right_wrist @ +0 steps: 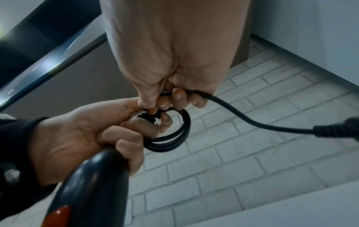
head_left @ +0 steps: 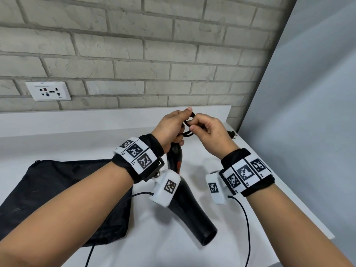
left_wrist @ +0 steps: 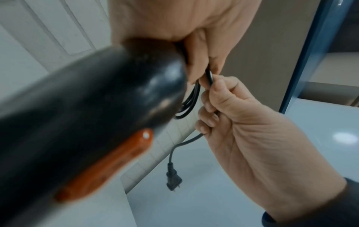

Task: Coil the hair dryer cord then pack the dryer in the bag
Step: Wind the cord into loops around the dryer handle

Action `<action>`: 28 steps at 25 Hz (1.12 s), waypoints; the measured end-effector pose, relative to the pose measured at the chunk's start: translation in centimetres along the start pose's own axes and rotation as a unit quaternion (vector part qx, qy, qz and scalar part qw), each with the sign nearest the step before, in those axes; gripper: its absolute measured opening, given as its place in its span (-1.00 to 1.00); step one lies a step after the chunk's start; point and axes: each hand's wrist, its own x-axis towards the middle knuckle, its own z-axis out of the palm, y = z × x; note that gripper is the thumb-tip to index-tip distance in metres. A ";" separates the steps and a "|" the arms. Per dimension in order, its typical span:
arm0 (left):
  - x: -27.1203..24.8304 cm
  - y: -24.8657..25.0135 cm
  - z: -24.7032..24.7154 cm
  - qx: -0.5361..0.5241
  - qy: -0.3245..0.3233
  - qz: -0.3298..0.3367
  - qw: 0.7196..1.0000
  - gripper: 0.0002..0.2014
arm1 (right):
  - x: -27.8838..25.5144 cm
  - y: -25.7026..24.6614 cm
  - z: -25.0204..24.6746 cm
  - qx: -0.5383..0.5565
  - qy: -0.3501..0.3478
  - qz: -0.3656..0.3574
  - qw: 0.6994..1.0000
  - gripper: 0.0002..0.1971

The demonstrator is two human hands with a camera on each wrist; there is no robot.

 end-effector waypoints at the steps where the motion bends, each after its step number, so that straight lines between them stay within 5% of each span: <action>1: 0.0 -0.1 0.1 0.002 0.008 0.004 1.000 -0.71 | -0.2 0.2 -0.1 -0.027 0.002 -0.003 1.000 -0.86; 5: 0.2 0.5 -0.4 -0.029 0.041 0.032 0.998 -0.72 | -0.8 2.5 0.0 -0.136 0.006 0.008 0.991 -0.88; 9: 0.3 2.2 -2.3 -0.098 0.049 0.050 0.993 -0.67 | -1.8 5.8 -0.3 -0.206 -0.016 0.142 0.968 -0.84; 16: 0.6 2.6 -3.4 -0.099 0.064 0.067 0.991 -0.65 | -1.1 4.7 -1.6 -0.146 -0.009 0.260 0.954 -0.74; 22: 0.6 1.8 -3.4 -0.080 0.048 0.035 0.995 -0.68 | 0.8 1.3 -1.9 0.107 0.139 0.167 0.970 -0.66; 28: 0.5 0.9 -2.3 -0.094 0.032 -0.003 0.995 -0.69 | 1.2 -0.7 -0.1 0.128 0.165 0.068 0.976 -0.68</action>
